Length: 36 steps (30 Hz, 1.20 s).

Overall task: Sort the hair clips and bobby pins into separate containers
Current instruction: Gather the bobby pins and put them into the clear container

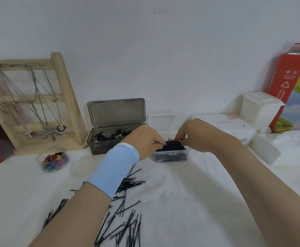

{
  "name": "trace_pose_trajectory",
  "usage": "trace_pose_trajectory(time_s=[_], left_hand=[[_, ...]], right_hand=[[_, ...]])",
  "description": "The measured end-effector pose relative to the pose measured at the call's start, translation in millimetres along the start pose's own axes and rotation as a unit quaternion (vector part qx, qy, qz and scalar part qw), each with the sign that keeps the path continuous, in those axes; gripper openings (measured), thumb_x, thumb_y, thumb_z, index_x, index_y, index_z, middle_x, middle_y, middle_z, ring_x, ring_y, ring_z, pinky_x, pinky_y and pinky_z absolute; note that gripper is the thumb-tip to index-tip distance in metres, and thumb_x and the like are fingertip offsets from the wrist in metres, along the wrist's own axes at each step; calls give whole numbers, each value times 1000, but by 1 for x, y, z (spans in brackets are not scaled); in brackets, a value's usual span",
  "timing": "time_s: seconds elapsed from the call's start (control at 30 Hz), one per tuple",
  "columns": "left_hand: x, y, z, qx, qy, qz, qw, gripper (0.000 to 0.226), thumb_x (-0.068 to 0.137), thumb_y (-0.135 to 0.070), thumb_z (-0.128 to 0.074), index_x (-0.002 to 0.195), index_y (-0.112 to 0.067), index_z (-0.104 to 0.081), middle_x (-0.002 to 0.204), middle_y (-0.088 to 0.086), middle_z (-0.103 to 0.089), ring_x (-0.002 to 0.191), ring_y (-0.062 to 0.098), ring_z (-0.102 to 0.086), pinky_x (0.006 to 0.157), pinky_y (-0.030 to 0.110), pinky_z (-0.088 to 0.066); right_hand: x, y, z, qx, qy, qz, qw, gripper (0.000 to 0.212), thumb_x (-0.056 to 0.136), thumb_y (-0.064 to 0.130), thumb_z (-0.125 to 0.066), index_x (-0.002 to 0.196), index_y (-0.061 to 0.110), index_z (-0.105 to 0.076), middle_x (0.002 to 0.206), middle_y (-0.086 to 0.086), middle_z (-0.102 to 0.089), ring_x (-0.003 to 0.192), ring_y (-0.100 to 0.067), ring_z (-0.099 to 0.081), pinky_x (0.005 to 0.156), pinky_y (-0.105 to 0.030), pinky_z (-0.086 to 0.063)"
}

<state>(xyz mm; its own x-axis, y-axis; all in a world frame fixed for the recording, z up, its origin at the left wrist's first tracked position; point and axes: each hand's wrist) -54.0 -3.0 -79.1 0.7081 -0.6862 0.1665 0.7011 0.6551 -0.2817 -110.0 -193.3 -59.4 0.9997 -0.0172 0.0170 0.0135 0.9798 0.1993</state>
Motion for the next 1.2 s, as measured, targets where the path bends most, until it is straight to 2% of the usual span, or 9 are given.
trace_pose_trajectory(time_s=[0.17,0.27,0.37,0.47,0.6,0.7,0.87,1.1,1.2], left_hand=[[-5,-2,2,-23,13,2,1000,35,101,-37,-46,132,-29,-60,130,-10,-58,119,14,-52,106,33,-39],[-9,-8,-3,82,163,-18,983,52,101,-49,-38,148,-28,-38,151,-6,-41,140,23,-36,116,43,-27],[-14,-7,0,66,182,-9,981,62,103,-48,-35,157,-24,-17,164,-8,-16,151,13,-13,123,36,-12],[-27,4,19,4,87,2,996,55,102,-41,-42,154,-25,-31,157,-12,-31,145,9,-27,119,27,-20],[-58,18,47,-9,1,25,1000,28,100,-30,-50,125,-32,-61,115,-14,-61,105,5,-57,92,22,-43],[-91,29,52,26,70,50,996,19,99,-36,-50,116,-38,-60,109,-17,-60,102,4,-57,90,25,-46],[-133,55,29,52,194,126,972,62,97,-58,-42,152,-33,-30,153,-16,-30,142,7,-25,118,31,-21],[-153,44,36,-61,179,88,978,42,94,-48,-57,135,-37,-53,123,-19,-49,107,-1,-49,103,22,-38],[-160,38,41,-26,227,98,969,89,75,-70,-67,149,-40,-30,141,-22,-34,132,5,-35,114,33,-32]], right_hand=[[0,3,1,20,-28,3,999,25,87,15,-65,99,33,-77,99,7,-72,87,-18,-65,79,-33,-55],[-1,11,-2,21,5,33,999,26,85,12,-62,90,31,-79,90,2,-73,77,-21,-64,69,-32,-53],[-4,13,0,26,-3,36,999,22,86,16,-64,92,30,-79,93,4,-74,77,-19,-64,70,-32,-54],[-9,24,7,44,-44,53,997,20,92,21,-62,105,30,-75,103,12,-70,76,-4,-56,72,-22,-43],[-26,68,5,34,-83,168,982,21,95,21,-58,105,22,-77,99,5,-72,81,-10,-55,80,-23,-42],[-39,99,-14,57,-27,235,970,25,95,30,-60,116,23,-72,108,5,-70,93,-12,-60,88,-30,-47],[-51,117,-48,17,164,229,959,76,86,65,-59,148,27,-38,147,6,-43,134,-16,-39,110,-36,-37],[-53,121,-33,3,171,225,959,41,83,59,-65,118,37,-65,104,10,-57,96,-13,-57,87,-42,-52],[-64,125,-31,-21,213,208,955,84,67,68,-76,140,39,-45,129,11,-48,120,-12,-48,101,-41,-46]])
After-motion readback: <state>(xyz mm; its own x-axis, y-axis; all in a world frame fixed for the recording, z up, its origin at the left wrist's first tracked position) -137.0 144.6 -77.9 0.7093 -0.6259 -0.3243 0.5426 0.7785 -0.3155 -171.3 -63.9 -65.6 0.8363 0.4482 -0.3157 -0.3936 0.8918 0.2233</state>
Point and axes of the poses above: each hand's wrist, its own x-axis towards the middle knuckle, its own z-axis out of the back of the hand, y = z × x
